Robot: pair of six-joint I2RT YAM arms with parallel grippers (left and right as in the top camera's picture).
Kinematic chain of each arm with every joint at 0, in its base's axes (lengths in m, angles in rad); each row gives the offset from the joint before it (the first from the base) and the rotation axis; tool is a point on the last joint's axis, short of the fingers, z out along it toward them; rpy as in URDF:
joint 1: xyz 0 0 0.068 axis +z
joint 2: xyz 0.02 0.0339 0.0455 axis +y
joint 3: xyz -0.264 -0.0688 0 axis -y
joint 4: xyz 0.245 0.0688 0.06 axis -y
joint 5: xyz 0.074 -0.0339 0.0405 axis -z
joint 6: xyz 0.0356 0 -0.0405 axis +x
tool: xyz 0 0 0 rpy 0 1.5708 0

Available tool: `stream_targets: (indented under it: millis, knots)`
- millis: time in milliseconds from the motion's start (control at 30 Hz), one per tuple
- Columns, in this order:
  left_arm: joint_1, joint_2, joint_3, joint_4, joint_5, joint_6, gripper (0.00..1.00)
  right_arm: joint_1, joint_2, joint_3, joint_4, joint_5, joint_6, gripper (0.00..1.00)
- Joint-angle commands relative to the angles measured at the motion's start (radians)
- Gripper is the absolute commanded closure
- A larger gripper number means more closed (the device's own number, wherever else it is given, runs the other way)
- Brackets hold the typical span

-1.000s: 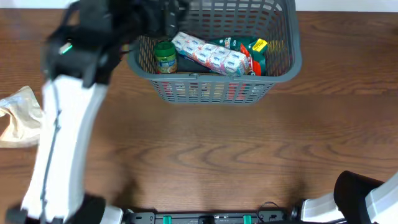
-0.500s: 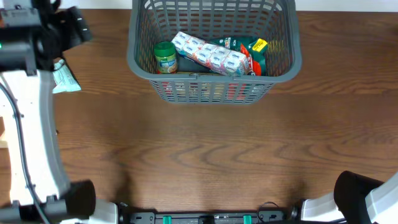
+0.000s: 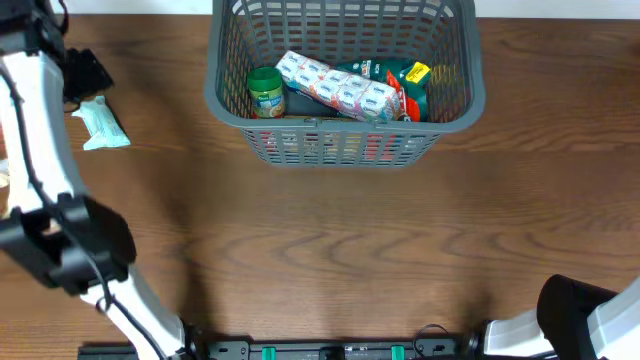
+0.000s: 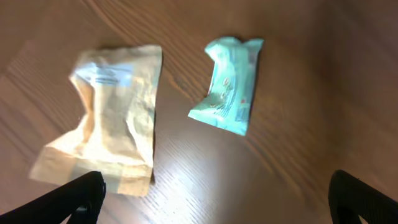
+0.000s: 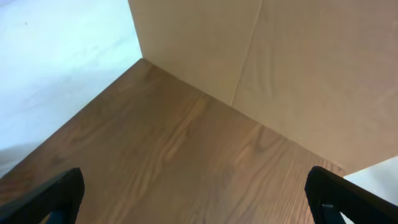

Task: Pack container
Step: 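Withdraw the left gripper toward the mint-green wrapper, then lower the left gripper onto the mint-green wrapper and grasp it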

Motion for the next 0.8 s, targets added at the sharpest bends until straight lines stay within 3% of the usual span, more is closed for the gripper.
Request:
stream_targets:
  millis: [0, 167, 400, 667, 767]
  knots:
    - [0.011, 0.073, -0.006, 0.006, -0.01, 0.006, 0.01, -0.005, 0.002, -0.001, -0.002, 0.01, 0.015, 0.01]
    - [0.011, 0.145, -0.006, 0.047, 0.002, 0.006, 0.01, -0.005, 0.001, -0.001, -0.002, 0.01, 0.015, 0.01]
    - [0.013, 0.199, -0.006, 0.127, 0.038, 0.093, 0.01, -0.005, 0.002, -0.001, -0.002, 0.01, 0.015, 0.01]
    - [0.047, 0.27, -0.008, 0.142, 0.051, 0.085, 0.01, -0.005, 0.002, -0.001, -0.002, 0.01, 0.015, 0.01]
    - [0.067, 0.29, -0.012, 0.151, 0.129, 0.085, 0.01, -0.005, 0.002, -0.001, -0.002, 0.01, 0.015, 0.01]
